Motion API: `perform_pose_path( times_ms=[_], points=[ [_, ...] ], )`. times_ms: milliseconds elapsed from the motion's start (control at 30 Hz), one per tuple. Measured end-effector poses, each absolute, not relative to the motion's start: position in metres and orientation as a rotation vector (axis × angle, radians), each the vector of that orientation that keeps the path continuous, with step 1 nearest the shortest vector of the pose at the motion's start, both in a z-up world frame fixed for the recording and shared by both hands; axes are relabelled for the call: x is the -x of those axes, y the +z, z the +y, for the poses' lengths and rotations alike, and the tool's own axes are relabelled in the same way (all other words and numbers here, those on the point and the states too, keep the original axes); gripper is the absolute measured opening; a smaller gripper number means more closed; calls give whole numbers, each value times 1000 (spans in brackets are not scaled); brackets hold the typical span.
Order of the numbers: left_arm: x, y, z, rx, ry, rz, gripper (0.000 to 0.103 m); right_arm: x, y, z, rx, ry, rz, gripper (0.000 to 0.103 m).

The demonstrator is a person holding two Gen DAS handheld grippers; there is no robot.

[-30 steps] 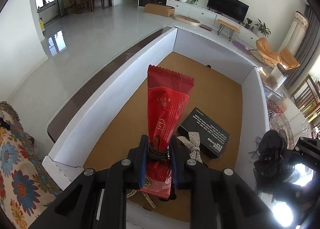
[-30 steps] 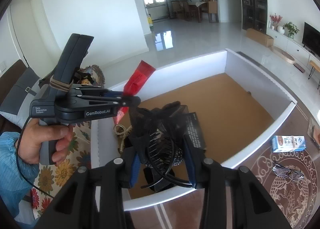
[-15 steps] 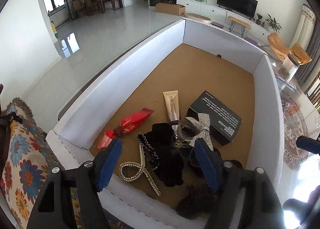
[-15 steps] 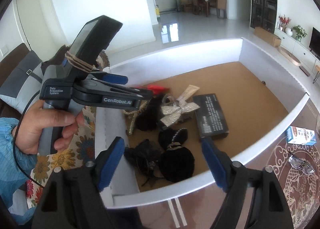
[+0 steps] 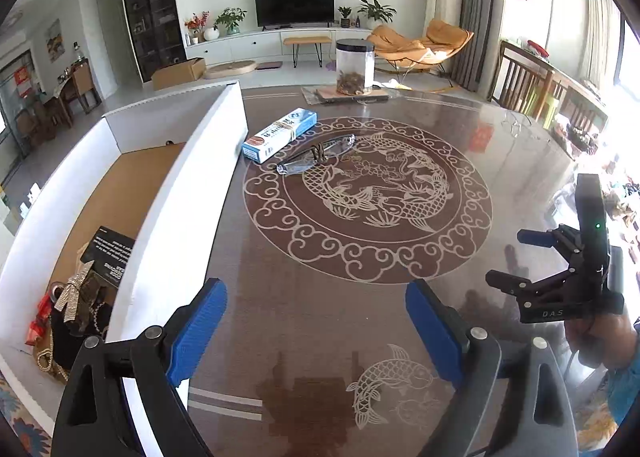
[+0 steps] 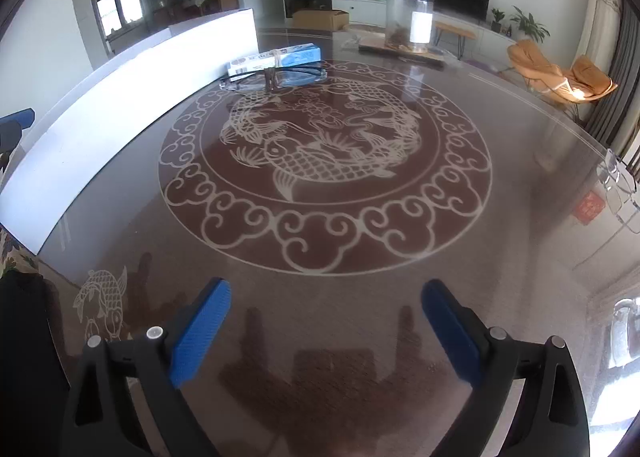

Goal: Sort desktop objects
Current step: 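Return both grippers from the bin to the table, then grasp the rimless glasses with the right gripper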

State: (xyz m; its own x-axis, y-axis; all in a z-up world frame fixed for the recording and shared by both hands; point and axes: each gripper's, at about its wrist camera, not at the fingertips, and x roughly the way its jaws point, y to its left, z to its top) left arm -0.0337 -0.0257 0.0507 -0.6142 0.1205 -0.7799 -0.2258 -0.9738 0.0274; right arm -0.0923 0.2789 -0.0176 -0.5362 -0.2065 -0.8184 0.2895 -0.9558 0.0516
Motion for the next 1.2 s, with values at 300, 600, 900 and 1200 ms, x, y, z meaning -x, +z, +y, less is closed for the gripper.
perform_pose_path(
  times_ms=[300,600,900,1200],
  points=[
    [90,-30,-23,1497,2675,137,91,104,-29,271,-1310,-2546,196,97],
    [98,-47,-35,1486,2774,2,102,175,-36,216,-1263,-2442,288,103],
    [100,-47,-35,1484,2778,-4,102,292,-37,171,-1179,-2261,403,103],
    [101,-47,-35,1487,2778,-6,103,340,-30,112,-1067,-2128,668,102]
  ],
)
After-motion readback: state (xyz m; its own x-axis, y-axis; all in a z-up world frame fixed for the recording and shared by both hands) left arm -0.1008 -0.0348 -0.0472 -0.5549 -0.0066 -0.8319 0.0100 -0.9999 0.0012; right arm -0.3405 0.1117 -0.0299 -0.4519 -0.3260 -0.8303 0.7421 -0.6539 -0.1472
